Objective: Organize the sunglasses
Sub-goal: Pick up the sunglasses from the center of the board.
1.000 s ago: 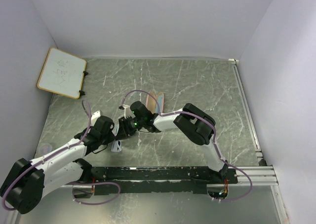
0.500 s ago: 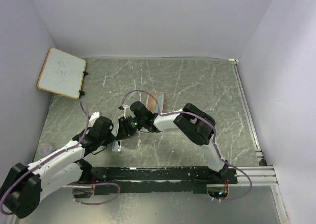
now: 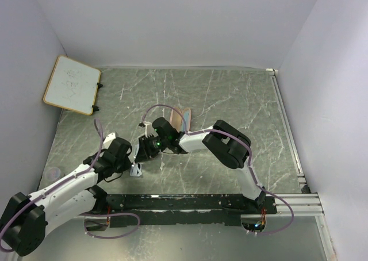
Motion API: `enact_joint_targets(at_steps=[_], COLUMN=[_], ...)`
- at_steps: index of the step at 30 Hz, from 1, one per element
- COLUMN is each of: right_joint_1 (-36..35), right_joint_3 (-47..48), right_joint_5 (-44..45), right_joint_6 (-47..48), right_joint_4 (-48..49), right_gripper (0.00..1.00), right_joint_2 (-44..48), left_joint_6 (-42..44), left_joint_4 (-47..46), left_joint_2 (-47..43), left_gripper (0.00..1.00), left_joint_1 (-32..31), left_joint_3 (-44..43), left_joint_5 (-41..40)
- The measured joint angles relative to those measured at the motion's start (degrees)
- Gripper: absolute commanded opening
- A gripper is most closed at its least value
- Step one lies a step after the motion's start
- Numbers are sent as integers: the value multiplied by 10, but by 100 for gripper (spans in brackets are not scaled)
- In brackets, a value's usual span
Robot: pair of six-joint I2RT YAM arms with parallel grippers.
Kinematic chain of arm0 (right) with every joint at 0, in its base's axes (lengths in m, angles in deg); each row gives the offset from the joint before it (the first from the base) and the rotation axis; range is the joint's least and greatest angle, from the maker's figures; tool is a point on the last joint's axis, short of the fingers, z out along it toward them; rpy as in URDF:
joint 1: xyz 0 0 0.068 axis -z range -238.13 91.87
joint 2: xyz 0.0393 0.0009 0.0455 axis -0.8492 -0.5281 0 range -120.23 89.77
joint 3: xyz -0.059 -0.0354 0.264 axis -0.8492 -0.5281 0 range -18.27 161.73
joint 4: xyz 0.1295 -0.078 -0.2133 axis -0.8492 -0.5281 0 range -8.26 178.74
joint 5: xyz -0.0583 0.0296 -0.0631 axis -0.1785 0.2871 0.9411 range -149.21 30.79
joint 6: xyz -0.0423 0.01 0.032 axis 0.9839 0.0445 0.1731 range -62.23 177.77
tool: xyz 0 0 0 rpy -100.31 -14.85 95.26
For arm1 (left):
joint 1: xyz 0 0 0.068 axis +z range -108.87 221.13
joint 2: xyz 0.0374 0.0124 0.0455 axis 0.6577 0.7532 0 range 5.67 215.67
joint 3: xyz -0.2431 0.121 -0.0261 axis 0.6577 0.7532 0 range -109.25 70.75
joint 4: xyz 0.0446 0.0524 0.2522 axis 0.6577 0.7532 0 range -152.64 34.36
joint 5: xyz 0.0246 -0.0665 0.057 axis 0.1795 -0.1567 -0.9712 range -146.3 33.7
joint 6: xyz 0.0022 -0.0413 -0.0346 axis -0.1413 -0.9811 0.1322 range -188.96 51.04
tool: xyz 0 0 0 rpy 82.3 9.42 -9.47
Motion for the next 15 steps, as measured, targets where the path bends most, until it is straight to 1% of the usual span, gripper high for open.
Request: enact_joint_targets(at_steps=[15], right_joint_1=[1], right_joint_3=[0], right_joint_5=[0], right_joint_6=[2], right_joint_4=[2], right_gripper=[34], right_joint_2=[0], left_joint_6=[-5], left_joint_4=[-23], left_joint_2=[25], left_gripper=[11], left_joint_1=[-12], left_joint_3=[-6], left_joint_5=[7])
